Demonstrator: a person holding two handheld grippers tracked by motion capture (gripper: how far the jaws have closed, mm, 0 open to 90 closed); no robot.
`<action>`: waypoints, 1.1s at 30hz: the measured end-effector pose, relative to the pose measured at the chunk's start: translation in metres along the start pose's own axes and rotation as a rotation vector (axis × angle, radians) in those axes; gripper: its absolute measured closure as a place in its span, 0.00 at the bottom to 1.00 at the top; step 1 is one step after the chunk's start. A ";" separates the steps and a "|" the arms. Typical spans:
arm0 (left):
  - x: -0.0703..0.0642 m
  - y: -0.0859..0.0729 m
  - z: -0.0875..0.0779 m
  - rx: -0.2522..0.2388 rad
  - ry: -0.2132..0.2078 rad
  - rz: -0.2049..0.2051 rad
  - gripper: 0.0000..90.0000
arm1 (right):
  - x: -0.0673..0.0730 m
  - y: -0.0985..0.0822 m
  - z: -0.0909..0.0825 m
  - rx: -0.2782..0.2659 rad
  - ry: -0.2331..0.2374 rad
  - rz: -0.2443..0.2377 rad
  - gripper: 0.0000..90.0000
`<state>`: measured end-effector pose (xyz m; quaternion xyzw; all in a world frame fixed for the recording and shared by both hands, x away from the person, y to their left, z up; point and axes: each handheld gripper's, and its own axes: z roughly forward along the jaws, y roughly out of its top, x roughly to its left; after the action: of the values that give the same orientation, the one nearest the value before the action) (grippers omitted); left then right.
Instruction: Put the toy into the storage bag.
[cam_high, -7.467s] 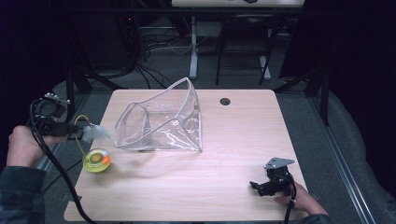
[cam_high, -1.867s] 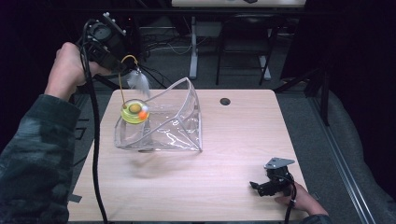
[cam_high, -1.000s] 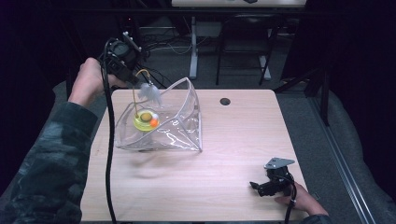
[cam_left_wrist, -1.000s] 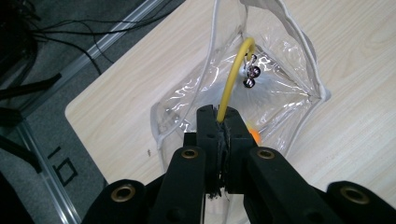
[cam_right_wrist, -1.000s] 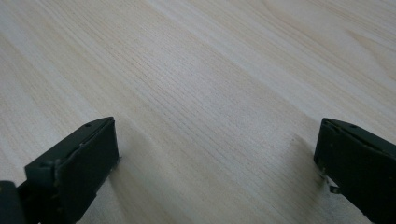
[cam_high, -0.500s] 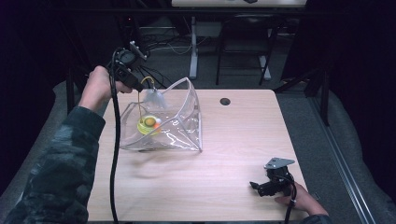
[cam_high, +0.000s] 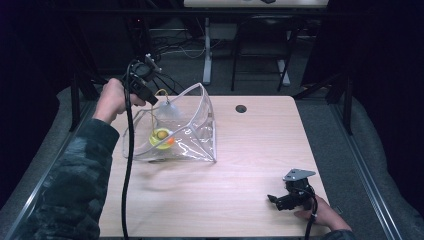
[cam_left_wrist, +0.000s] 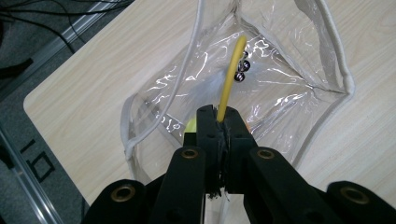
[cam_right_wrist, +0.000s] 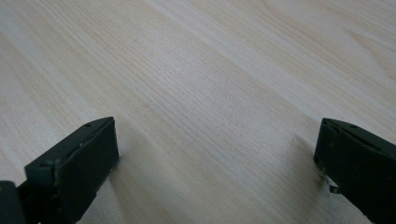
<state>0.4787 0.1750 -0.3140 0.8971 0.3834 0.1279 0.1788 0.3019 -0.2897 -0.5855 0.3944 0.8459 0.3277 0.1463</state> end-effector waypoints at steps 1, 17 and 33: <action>0.000 -0.001 0.003 -0.004 0.000 -0.003 0.98 | 0.000 0.000 0.000 0.000 -0.001 0.000 0.00; -0.001 -0.003 0.021 0.008 -0.008 -0.013 0.98 | 0.000 0.000 0.000 0.000 0.000 0.000 0.00; 0.000 -0.004 0.030 0.011 -0.018 -0.019 0.98 | 0.000 0.000 0.000 0.000 -0.001 -0.001 0.00</action>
<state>0.4872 0.1705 -0.3429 0.8954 0.3909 0.1162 0.1787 0.3019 -0.2897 -0.5855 0.3943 0.8460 0.3275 0.1468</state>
